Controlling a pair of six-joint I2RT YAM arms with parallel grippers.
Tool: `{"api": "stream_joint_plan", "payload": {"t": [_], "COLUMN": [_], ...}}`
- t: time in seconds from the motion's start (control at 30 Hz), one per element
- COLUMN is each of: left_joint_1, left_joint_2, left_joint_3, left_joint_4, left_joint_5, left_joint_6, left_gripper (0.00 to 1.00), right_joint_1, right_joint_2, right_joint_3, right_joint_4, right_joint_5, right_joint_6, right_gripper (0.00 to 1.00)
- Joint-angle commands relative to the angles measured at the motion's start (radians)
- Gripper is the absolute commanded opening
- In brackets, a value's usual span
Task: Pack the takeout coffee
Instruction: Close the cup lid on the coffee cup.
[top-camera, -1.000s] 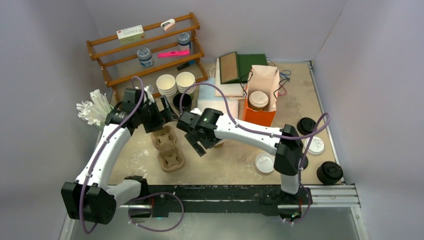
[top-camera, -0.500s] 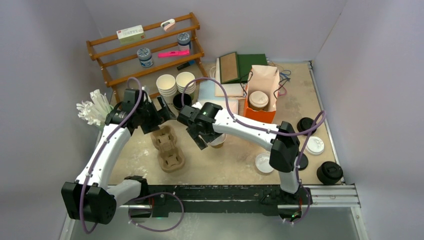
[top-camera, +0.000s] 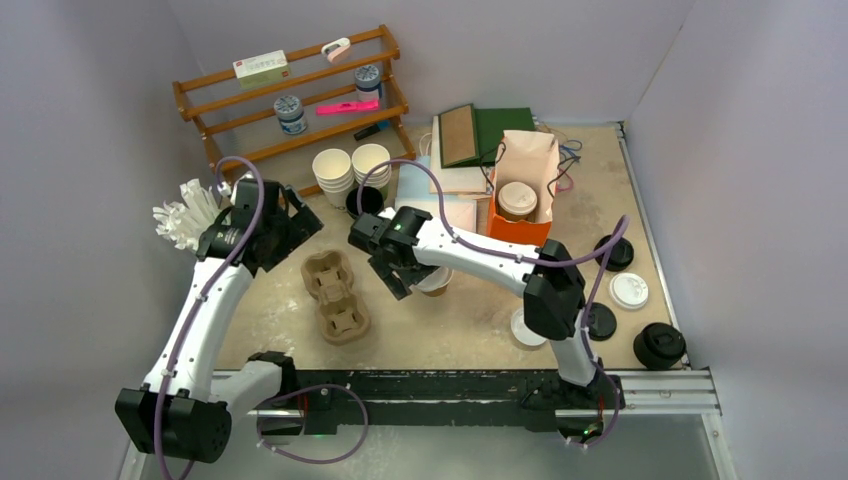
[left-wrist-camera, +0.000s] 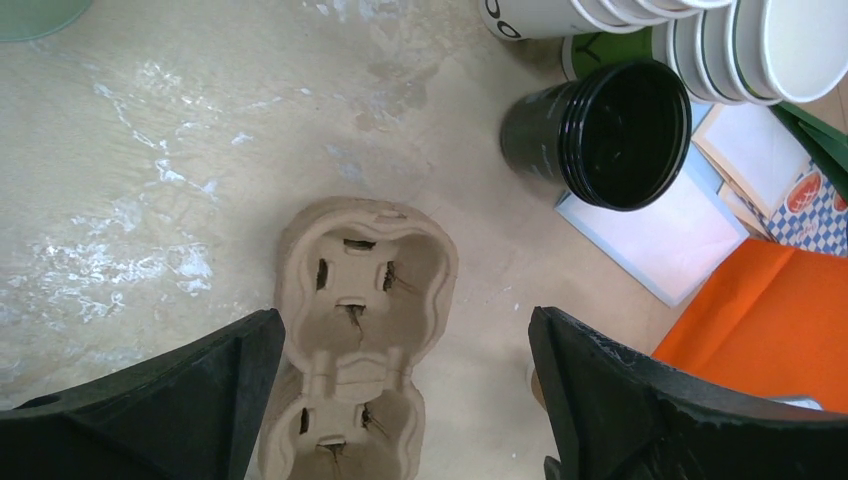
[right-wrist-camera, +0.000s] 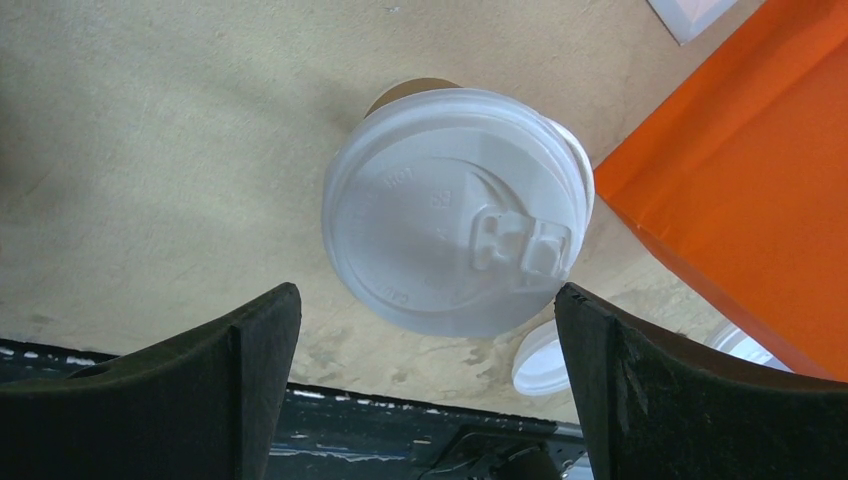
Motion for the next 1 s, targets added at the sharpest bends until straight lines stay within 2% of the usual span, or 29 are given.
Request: {"api": "stream_joint_plan", "payload": {"t": [0.0, 0.97], "left_joint_1": [0.005, 0.005], "left_joint_2": [-0.008, 0.021], "left_joint_3": [0.036, 0.007], "left_joint_4": [-0.012, 0.040], "left_joint_5": [-0.067, 0.001], "left_joint_6": [-0.028, -0.005], "left_gripper": [1.00, 1.00], "right_joint_1": [-0.016, -0.028], "right_joint_2": [-0.002, 0.057], "right_joint_3": [0.048, 0.067], "right_joint_4": [-0.009, 0.012], "right_joint_5": [0.038, 0.035], "right_joint_6": [-0.013, -0.041], "right_gripper": [0.98, 0.99]}}
